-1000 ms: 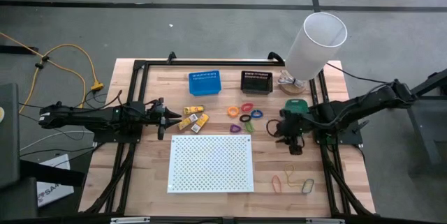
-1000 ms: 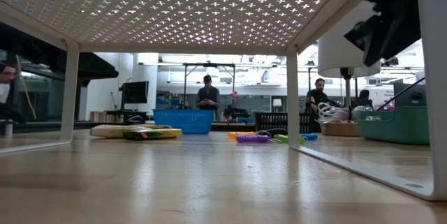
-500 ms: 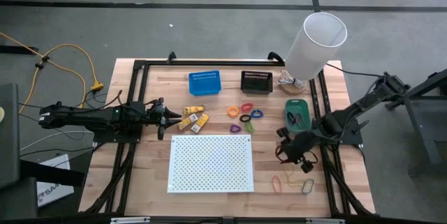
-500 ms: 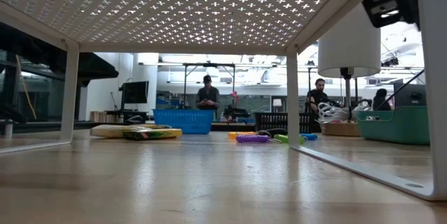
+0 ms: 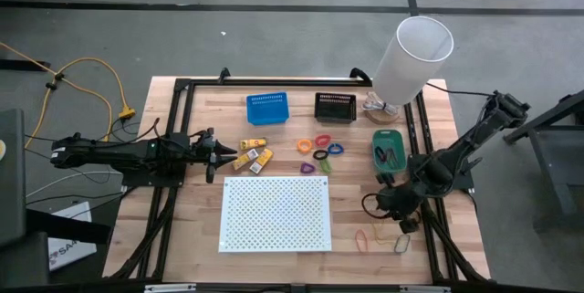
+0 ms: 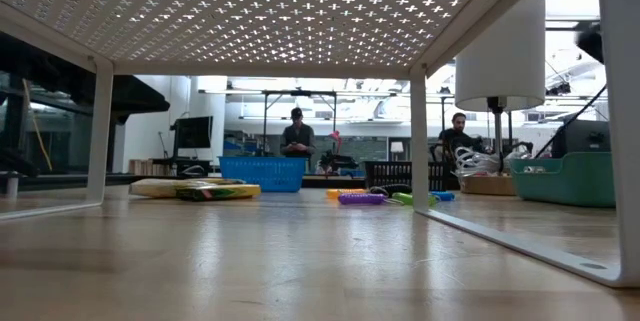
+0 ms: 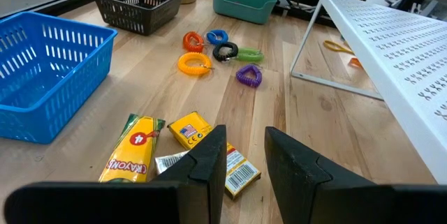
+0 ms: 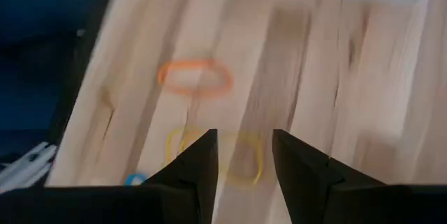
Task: Pick & Place Office Desk Supplies
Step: Put the yellow rubber band into the green bin
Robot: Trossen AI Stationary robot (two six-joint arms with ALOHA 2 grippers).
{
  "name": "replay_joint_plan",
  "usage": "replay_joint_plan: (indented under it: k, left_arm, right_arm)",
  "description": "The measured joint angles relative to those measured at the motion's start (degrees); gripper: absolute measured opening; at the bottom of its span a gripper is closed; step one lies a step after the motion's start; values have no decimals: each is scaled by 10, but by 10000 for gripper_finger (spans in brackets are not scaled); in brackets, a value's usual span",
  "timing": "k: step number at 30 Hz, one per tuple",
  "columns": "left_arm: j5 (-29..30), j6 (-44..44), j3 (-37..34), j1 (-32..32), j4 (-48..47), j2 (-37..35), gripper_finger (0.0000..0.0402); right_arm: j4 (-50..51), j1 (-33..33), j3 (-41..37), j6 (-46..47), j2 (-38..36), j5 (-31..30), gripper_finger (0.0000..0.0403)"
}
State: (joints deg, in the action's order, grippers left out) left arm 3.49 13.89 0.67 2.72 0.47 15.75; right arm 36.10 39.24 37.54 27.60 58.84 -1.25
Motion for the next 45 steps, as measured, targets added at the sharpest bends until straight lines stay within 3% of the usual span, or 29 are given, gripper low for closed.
replay_joint_plan:
  k: [5, 12, 25, 32, 45]
  left_arm:
    - [0, 0, 0, 0, 0, 0, 95]
    - [0, 0, 0, 0, 0, 0, 95]
    - [0, 0, 0, 0, 0, 0, 95]
    - [0, 0, 0, 0, 0, 0, 95]
    - [0, 0, 0, 0, 0, 0, 95]
  right_arm:
    - [41, 31, 0, 151, 36, 30, 124]
    - [25, 62, 0, 257, 111, 78, 124]
    - [3, 87, 0, 494, 180, 77, 124]
    - [5, 100, 0, 545, 182, 78, 124]
    - [-3, 104, 0, 547, 182, 87, 124]
